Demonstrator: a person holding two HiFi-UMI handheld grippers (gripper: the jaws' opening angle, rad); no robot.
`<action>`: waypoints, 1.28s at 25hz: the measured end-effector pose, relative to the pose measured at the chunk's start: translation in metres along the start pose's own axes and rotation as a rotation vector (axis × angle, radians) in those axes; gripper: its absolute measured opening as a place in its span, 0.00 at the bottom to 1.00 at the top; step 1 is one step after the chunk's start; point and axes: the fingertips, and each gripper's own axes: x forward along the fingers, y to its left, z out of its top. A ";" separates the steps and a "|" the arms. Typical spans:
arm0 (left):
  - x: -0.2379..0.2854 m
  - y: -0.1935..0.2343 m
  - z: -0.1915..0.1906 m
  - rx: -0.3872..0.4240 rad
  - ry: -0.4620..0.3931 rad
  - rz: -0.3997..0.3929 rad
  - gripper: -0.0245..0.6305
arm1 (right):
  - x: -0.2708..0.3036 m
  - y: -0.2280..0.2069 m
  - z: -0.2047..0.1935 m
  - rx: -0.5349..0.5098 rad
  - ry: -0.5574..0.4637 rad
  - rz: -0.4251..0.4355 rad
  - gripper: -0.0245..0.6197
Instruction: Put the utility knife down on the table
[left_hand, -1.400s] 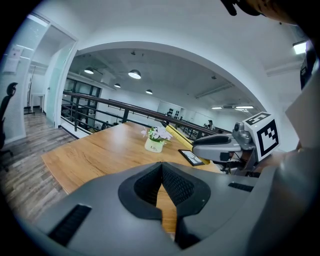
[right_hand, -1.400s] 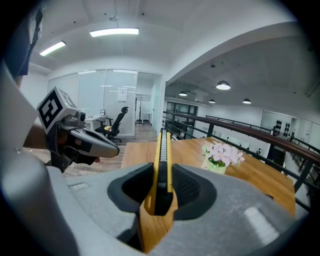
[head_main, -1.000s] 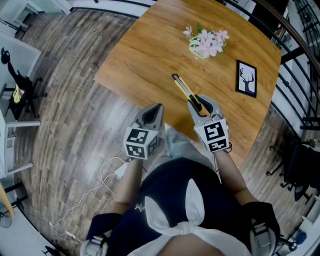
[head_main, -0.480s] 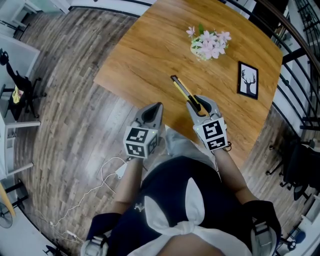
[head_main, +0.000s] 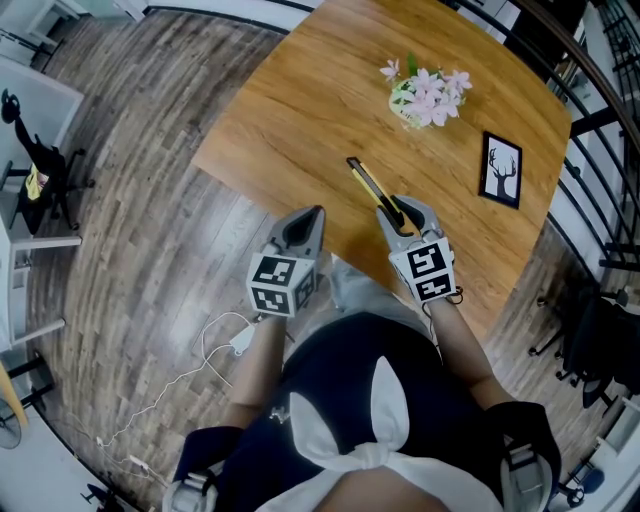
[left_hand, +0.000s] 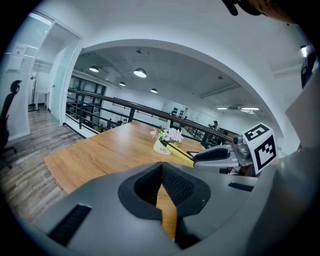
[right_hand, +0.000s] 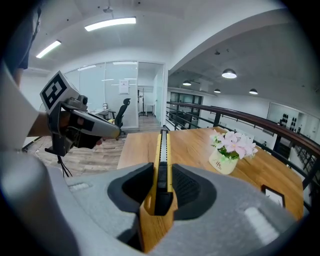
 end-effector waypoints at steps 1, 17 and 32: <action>0.000 0.002 0.000 0.000 -0.003 0.003 0.06 | 0.001 0.000 0.000 0.003 0.005 0.003 0.21; 0.019 0.011 0.004 0.001 0.042 0.013 0.06 | 0.026 -0.008 -0.018 0.015 0.064 0.047 0.21; 0.027 0.031 0.000 -0.014 0.041 0.042 0.06 | 0.053 0.000 -0.037 0.012 0.121 0.105 0.21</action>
